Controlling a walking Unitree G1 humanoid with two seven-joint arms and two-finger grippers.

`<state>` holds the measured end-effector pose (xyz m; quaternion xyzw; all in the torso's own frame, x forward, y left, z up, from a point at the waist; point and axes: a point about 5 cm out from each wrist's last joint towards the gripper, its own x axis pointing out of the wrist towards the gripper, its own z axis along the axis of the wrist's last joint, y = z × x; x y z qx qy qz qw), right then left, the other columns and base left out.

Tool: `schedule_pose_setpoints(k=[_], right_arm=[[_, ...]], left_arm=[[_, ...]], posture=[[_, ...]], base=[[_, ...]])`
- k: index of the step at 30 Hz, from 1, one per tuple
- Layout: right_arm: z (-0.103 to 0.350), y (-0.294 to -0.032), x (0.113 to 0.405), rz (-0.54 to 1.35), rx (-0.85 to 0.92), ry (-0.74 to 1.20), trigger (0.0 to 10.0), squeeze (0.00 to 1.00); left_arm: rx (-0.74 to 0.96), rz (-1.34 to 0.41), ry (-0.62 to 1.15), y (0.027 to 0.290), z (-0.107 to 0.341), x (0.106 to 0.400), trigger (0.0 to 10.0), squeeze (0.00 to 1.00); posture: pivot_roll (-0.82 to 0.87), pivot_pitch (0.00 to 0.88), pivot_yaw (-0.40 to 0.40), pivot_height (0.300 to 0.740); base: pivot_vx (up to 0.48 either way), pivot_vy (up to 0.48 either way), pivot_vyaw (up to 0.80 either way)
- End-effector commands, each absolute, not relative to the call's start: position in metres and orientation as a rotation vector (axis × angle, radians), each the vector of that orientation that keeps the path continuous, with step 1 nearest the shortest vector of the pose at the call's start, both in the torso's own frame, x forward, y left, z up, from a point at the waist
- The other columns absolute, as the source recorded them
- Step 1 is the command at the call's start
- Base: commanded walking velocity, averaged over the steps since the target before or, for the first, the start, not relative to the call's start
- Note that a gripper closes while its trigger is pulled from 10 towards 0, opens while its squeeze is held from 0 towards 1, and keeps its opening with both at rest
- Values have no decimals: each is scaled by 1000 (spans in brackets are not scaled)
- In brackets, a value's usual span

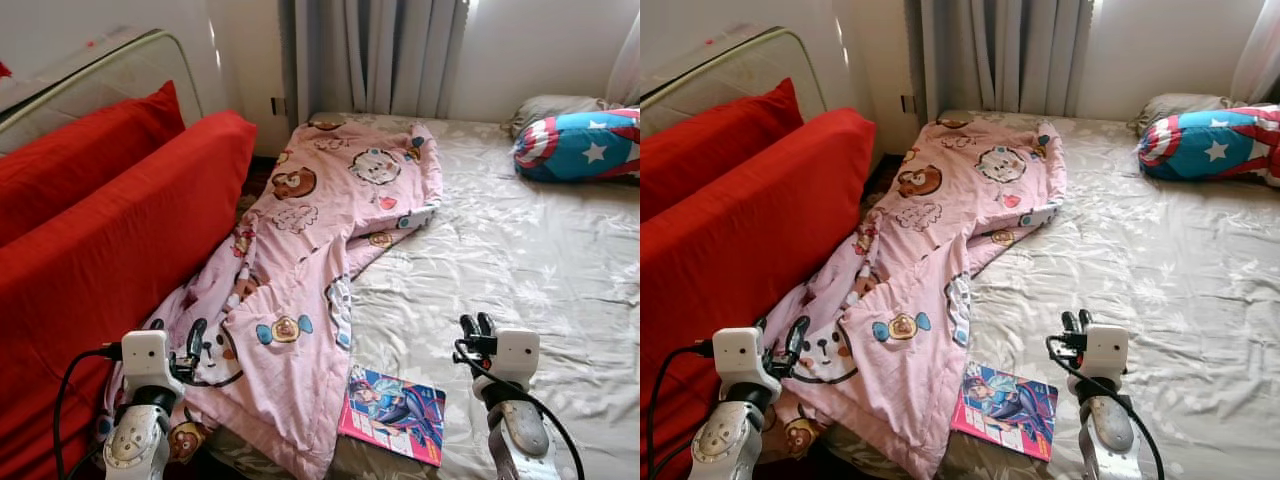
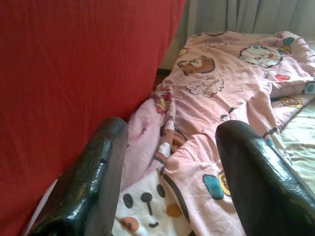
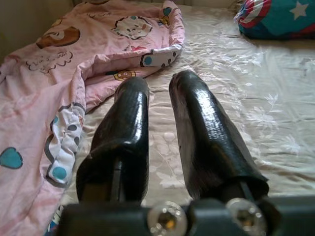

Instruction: Clean up the room

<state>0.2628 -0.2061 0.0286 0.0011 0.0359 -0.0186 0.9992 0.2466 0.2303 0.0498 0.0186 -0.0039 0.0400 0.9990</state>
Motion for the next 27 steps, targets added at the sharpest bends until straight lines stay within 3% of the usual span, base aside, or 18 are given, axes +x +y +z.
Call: schedule_pose_setpoints(k=[1,10,15,19,27], right_arm=[[30,-200,263,9,-14,75,10000,0],[37,-200,270,-37,-5,83,10000,0],[37,-202,268,-59,-10,85,10000,0],[36,-202,263,-79,0,85,10000,0],[38,-197,258,-60,-2,90,10000,0]], left_arm=[[34,76,-7,230,51,245,10000,0],[53,66,-35,236,64,252,10000,0],[40,73,-32,234,64,253,10000,0],[34,57,-29,229,64,252,10000,0],[30,62,-18,229,65,252,10000,0]], posture=[[-57,0,-2,740],[-21,0,-5,740],[-24,3,11,716],[-35,38,20,686],[-40,80,-1,686]], base=[[0,0,0],[0,0,0],[0,0,0],[0,0,0],[0,0,0]])
